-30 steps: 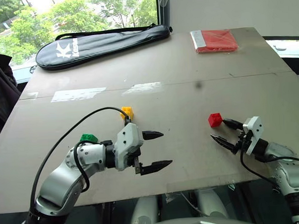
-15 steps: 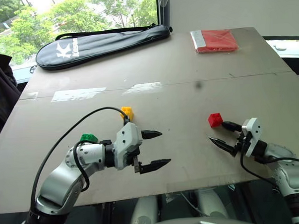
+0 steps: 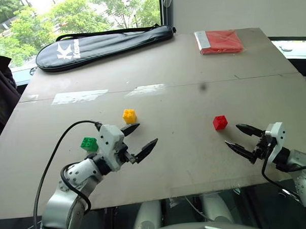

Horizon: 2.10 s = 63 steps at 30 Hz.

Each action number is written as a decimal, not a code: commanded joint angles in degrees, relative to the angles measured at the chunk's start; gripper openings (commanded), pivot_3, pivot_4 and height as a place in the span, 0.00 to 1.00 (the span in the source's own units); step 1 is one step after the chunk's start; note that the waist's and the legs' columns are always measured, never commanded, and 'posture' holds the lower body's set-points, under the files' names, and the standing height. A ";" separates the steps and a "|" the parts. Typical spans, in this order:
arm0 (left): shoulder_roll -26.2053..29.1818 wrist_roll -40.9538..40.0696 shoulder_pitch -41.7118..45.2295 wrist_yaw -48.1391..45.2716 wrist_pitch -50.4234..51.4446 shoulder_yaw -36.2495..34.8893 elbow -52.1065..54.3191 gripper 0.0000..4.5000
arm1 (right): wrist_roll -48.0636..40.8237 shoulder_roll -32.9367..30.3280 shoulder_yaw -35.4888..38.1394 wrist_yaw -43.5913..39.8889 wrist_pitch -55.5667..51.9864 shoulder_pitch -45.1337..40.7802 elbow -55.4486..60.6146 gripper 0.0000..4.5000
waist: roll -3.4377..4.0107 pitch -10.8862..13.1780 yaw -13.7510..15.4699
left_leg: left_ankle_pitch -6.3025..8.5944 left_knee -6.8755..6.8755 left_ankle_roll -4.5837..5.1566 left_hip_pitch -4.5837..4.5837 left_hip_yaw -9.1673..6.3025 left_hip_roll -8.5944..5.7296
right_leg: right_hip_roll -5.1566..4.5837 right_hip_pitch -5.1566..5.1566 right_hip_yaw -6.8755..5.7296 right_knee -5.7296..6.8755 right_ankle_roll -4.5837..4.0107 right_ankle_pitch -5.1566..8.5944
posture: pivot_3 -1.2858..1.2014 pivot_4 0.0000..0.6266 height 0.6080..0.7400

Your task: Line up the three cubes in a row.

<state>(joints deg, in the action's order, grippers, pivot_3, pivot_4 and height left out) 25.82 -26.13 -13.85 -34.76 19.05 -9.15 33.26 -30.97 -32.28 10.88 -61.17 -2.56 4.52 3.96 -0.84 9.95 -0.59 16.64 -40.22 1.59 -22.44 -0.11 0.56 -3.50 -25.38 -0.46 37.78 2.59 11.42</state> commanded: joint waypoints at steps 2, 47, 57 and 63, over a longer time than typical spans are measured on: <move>-5.17 2.34 -9.20 4.10 -8.34 -4.90 2.20 1.00 | -5.22 -1.85 2.44 -5.95 0.27 1.00 3.70 0.98 | -0.03 0.02 0.02 | 0.01 -0.01 0.00 0.01 0.01 0.01 | 0.00 0.01 -0.01 -0.02 0.01 0.01 | 0.52 0.24 0.65; 0.12 7.36 -0.99 4.77 -17.73 -13.01 -26.54 0.28 | -11.64 -1.88 1.32 -15.37 -0.85 2.13 13.64 1.00 | -0.35 -0.02 1.38 | 0.02 -0.03 0.00 -0.06 -0.09 0.03 | -0.06 0.01 -0.16 -0.06 0.00 0.01 | 0.52 0.24 0.65; 12.70 -8.91 8.12 -22.67 -6.84 -8.01 -22.87 0.28 | -11.22 -1.25 1.67 -15.90 0.01 1.84 11.53 1.00 | -0.38 -0.01 1.67 | 0.01 -0.08 -0.01 -0.15 -0.10 0.03 | -0.07 0.00 -0.31 -0.05 -0.01 0.01 | 0.52 0.24 0.65; 14.45 1.60 32.16 -39.47 -7.22 14.42 -31.94 0.28 | -9.53 -0.34 1.96 -14.60 1.23 1.92 9.78 1.00 | -0.35 -0.02 1.56 | 0.00 -0.14 0.00 -0.13 0.02 -0.25 | -0.05 0.14 -0.28 -0.08 -0.02 -0.01 | 0.52 0.24 0.65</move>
<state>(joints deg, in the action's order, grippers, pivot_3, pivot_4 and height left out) 40.83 -27.91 15.86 -70.23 13.83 1.10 3.83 -40.50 -32.73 11.89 -76.14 -2.60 6.05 13.14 -1.19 9.93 0.96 16.64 -40.36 1.59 -22.56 -0.08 0.31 -3.53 -25.22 -0.73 37.67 2.52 11.37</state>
